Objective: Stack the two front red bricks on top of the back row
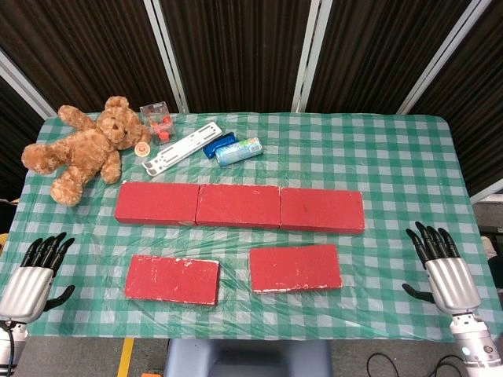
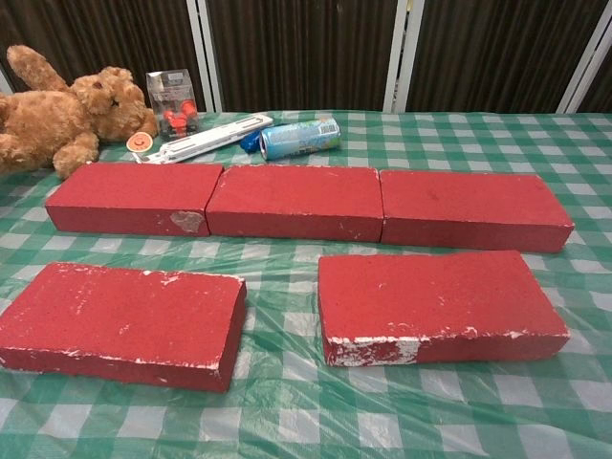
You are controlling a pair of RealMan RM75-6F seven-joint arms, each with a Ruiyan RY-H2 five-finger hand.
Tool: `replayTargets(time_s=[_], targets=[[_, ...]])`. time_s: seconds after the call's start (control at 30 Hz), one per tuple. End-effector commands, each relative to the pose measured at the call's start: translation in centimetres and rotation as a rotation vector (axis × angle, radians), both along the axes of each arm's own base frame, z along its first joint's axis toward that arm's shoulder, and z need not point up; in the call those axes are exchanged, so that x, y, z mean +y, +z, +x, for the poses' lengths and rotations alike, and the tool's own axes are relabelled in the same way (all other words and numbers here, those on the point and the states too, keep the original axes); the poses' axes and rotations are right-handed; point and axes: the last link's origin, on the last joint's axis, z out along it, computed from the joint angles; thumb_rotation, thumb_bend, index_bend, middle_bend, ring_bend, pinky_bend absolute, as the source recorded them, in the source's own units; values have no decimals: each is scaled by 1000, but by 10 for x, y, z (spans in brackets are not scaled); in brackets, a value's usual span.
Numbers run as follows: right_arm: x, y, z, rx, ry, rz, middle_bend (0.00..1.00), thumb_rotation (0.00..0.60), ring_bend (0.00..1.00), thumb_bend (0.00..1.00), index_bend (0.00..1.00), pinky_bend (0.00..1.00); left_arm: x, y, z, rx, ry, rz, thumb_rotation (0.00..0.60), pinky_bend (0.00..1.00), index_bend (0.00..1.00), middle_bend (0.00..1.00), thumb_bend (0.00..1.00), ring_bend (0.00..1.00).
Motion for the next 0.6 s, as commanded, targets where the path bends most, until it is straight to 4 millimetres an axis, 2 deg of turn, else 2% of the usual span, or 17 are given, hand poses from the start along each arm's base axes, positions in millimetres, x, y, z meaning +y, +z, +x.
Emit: replayTargets(time_s=[0.03, 0.3, 0.33, 0.4, 0.6], targets=[[1, 1, 0, -5, 4, -2, 0, 600, 0, 86, 0, 0, -1, -3, 1, 5, -5, -17, 600, 27, 0, 0, 276, 0], [4, 1, 2, -7, 16, 9, 0, 600, 0, 87, 0, 0, -1, -12, 8, -7, -44, -59, 600, 27, 0, 0, 276, 0], [6, 2, 2, -7, 19, 10, 0, 600, 0, 86, 0, 0, -2, -17, 11, -14, -57, -89, 600, 27, 0, 0, 275, 0], [9, 5, 3, -22, 19, 2, 0, 600, 0, 86, 0, 0, -4, -42, 25, -27, -123, -242, 600, 26, 0, 0, 274, 0], [13, 6, 4, -27, 31, 10, 0, 600, 0, 86, 0, 0, 1, -70, 44, 16, -181, -397, 600, 23, 0, 0, 281, 0]])
